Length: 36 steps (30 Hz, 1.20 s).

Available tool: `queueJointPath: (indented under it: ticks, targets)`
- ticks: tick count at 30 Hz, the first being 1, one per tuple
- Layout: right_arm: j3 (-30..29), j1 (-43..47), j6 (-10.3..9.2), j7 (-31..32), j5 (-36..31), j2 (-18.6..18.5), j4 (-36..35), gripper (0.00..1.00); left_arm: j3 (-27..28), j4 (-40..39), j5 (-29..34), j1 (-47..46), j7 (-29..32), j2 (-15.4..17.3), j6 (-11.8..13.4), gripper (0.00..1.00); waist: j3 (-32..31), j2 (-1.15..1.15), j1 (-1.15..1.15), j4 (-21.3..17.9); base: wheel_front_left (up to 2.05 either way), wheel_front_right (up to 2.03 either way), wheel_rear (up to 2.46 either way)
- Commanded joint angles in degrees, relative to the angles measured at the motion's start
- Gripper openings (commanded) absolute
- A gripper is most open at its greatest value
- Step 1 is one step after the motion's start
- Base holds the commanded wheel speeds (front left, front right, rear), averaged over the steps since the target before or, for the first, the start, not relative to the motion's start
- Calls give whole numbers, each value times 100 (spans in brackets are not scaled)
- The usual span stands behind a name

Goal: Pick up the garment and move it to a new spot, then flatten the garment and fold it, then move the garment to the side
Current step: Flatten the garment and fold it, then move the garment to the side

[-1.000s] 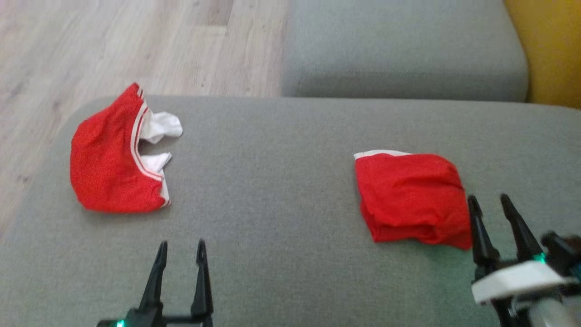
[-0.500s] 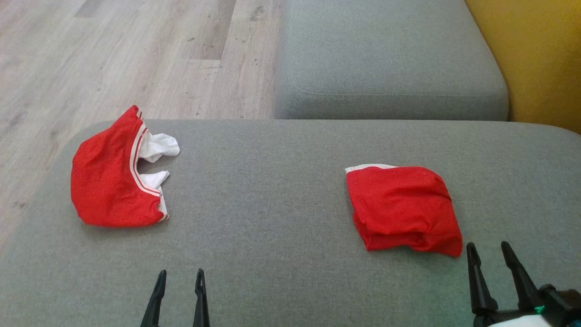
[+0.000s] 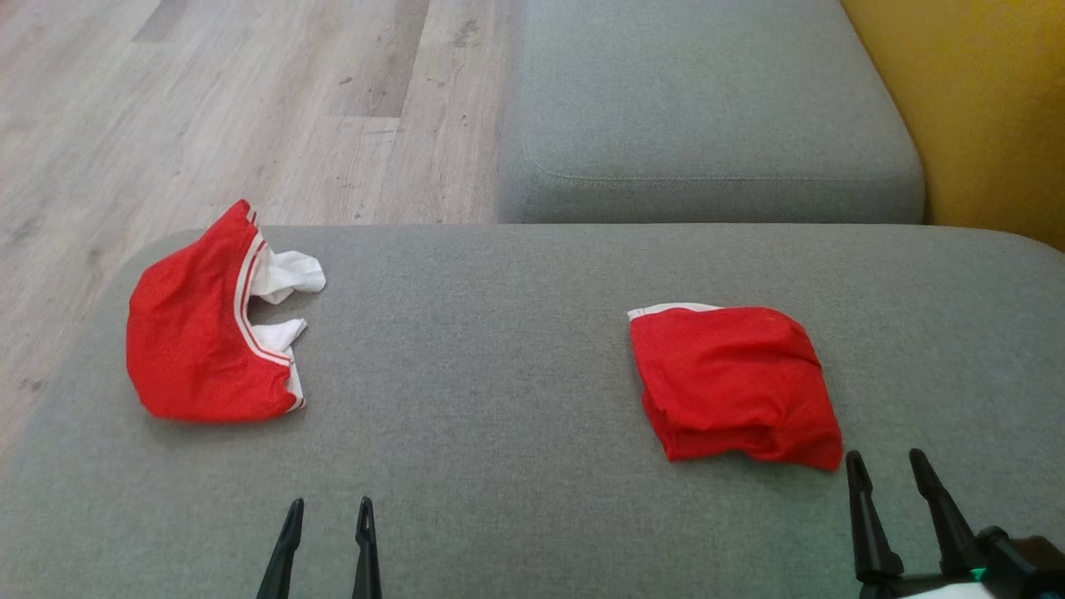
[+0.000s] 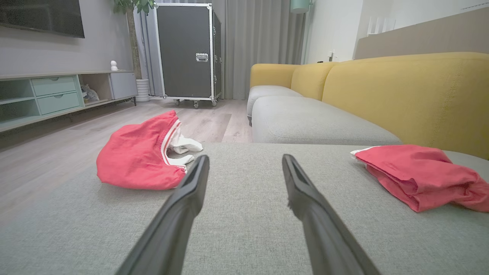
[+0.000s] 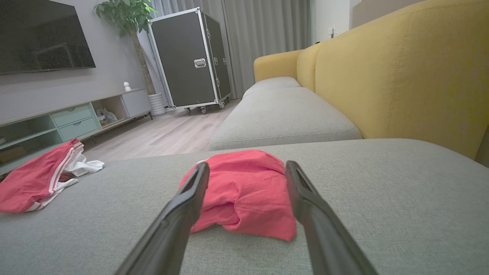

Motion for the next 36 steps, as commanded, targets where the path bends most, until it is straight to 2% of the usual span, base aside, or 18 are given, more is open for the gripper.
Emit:
queueJointPath:
  ticks: [1,14,20,25,32,36]
  targets:
    - [118,-137,-4,-68,-68,-80,-160,100,184,-181,62,-174,-28,-32,17,100,-8,0,0,-26,0,0,0]
    - [166,-192,-4,-69,-167,-185,-52,100,154,-268,86,-217,-28,-32,56,100,242,0,0,-221,0,0,0]
    - [160,-491,-4,-69,-145,-296,203,100,12,-391,-13,-401,-28,-32,78,100,701,0,0,-266,0,0,0]
    - [166,-1076,-4,-62,53,-536,655,100,-212,-521,-34,-733,-28,-32,102,100,1279,0,0,-184,0,0,0]
    - [10,-2364,-4,762,472,-840,1469,100,-499,-615,-39,-1219,-28,-32,190,100,1816,0,0,-98,0,0,0]
    - [230,-2863,-4,1282,680,-968,2035,100,-607,-586,-72,-1370,-28,-32,219,100,1946,0,0,-38,0,0,0]
